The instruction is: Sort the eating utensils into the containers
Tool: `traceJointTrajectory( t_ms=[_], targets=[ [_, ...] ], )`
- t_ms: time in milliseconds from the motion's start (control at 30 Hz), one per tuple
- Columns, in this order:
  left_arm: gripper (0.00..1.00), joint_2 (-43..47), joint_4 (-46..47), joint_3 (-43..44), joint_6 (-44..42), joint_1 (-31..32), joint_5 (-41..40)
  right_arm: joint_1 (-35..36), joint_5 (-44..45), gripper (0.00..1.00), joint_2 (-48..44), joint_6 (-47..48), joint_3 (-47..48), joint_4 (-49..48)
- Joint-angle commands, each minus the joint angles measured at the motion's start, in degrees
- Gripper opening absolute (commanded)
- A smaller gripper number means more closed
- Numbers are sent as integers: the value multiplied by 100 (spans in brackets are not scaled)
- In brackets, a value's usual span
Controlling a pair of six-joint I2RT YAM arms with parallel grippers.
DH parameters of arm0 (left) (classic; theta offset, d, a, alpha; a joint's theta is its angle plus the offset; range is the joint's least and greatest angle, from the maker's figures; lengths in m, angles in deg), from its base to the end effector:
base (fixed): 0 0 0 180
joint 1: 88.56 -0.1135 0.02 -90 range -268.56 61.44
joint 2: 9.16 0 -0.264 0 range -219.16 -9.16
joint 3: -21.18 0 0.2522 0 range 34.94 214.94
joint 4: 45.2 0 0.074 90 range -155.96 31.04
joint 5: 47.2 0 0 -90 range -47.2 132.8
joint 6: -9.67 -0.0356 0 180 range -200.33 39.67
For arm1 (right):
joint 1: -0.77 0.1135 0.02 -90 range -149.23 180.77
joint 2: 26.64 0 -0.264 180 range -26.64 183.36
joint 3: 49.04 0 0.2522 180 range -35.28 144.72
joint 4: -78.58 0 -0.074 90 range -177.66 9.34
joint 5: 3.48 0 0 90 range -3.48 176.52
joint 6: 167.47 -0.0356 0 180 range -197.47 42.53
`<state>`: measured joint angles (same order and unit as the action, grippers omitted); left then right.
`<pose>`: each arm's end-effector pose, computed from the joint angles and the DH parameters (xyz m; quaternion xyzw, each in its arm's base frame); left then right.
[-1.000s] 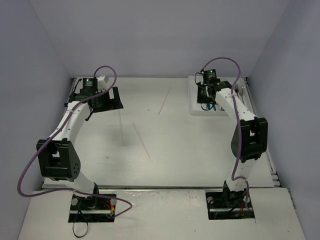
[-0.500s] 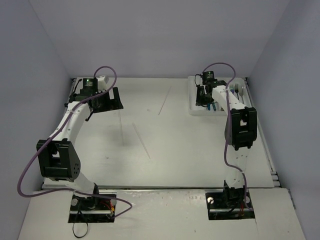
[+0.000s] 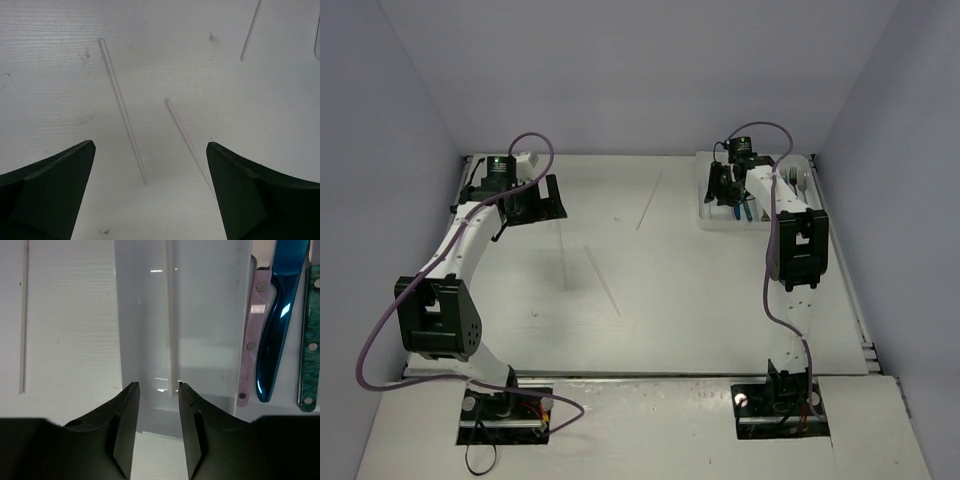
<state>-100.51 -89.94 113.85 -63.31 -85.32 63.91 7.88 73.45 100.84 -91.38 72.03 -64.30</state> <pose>0.3549 -0.0329 0.3095 -0.0364 0.9051 -0.2340 0.3530 0.5051 0.0711 0.2200 0.0093 0.9140 0.1743 0.3663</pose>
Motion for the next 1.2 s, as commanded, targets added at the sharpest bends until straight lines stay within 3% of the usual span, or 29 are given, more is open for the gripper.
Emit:
traceJointTrajectory(
  t_ms=[0,167,300,333,533,867,1167],
  targets=[
    [94,152,224,125,64,-17,-19,-43,-298,42,-262,-77,282,-95],
    [94,150,224,127,66,-17,-50,154,-357,38,-784,-38,230,-121],
    [94,141,195,185,68,-20,-227,966,957,30,-1286,-521,260,-141],
    [94,151,174,201,57,-25,-307,1286,1638,29,-1302,-788,287,-146],
    [94,343,180,178,205,-216,-590,2016,2416,26,-681,-1442,707,-130],
    [94,496,180,-237,187,-509,-590,2619,2879,33,339,-1677,1274,-130],
    [94,469,181,-317,203,-625,-520,2655,2843,35,879,-1720,1520,-122]
  ],
)
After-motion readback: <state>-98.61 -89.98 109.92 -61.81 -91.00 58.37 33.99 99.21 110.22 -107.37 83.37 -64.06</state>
